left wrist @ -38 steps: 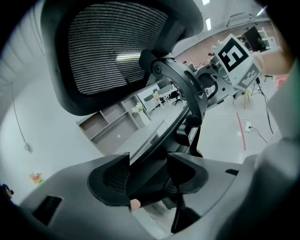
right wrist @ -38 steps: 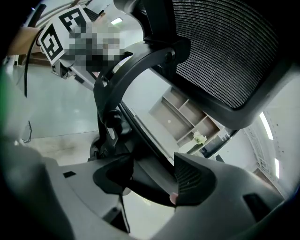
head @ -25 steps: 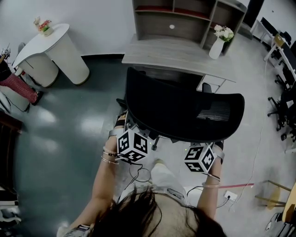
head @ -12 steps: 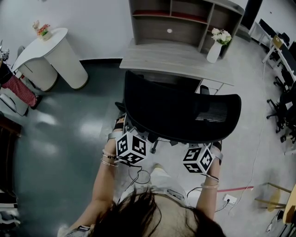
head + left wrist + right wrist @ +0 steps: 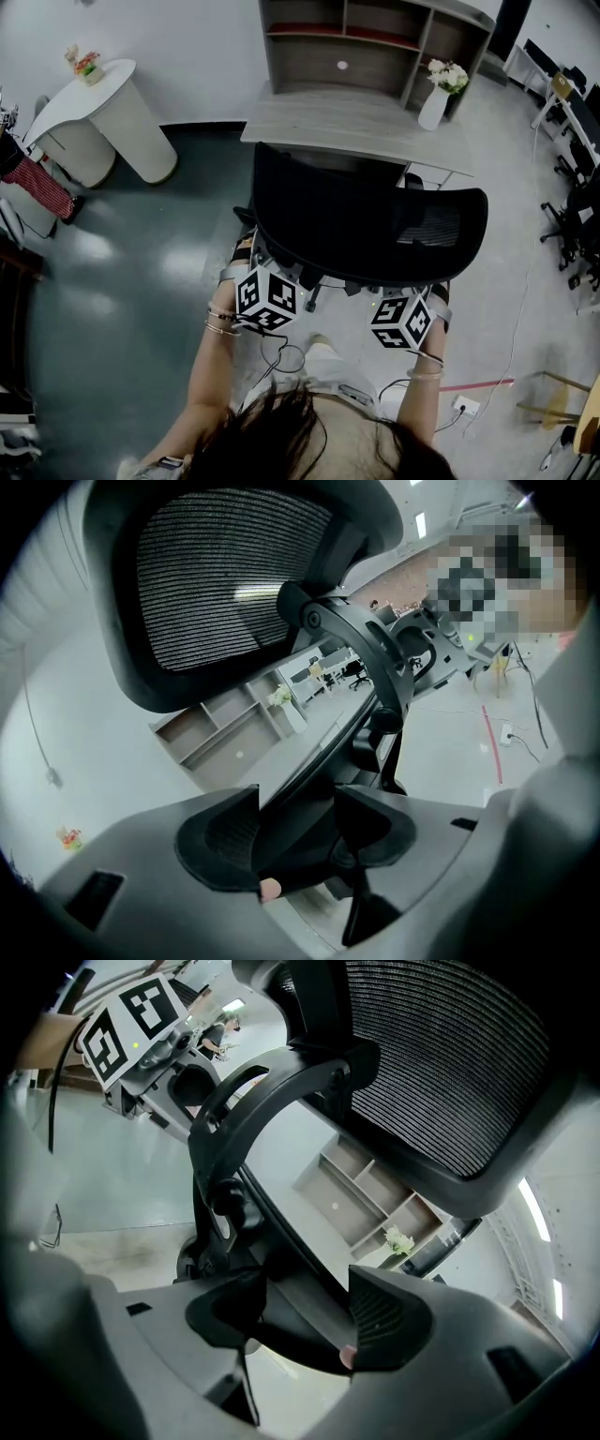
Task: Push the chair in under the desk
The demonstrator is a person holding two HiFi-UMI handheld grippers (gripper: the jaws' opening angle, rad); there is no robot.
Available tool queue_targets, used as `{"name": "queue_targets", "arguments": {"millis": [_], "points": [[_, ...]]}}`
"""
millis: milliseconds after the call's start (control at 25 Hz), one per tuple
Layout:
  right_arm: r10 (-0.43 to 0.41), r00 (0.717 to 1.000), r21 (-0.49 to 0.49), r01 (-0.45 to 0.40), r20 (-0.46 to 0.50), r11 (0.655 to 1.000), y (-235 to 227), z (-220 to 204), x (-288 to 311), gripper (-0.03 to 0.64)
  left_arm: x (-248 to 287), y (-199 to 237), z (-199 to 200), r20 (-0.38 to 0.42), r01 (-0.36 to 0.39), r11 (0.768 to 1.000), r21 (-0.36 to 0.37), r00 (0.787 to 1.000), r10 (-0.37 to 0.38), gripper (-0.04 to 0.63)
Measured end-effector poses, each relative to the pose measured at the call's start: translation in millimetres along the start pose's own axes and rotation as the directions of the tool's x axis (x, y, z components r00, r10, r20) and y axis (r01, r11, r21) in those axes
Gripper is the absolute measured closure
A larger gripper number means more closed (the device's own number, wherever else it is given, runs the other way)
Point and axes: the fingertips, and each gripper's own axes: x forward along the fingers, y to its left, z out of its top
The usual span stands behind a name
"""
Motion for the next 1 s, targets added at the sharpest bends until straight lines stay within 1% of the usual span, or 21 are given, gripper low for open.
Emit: {"name": "queue_targets", "arguments": {"millis": [360,680,840,1000], "points": [[-0.004,1.0,-0.001,0.004,0.009,1.0,1.4,1.3,-0.2,0.364,-0.8,1.1,-1.4,0.011,0.002,1.0,-0.001,1.0,-0.002,0.36],[-0.027,1.0,-0.016,0.027,0.015,1.0,0.7,-2.1,-2.9,0.364,-0.8,-2.0,-0.6,0.003,0.01,1.0,0.001,1.0,-0.01,0.36],[-0.069,0.997,-0.028,0.07,0.031,0.997,0.2,-0.9,-4.9,0.365,-0.8,-1.3,-0.3,-0.002,0.01,1.0,0.012,1.0,-0.01,0.36],[-0.115,0.993,-0.043,0.117,0.037,0.992,0.2,-1.6,-6.9,0.365,-1.8,-1.0,-0.2,-0.005,-0.019,0.999,0.028,1.0,0.019,0.36]]}}
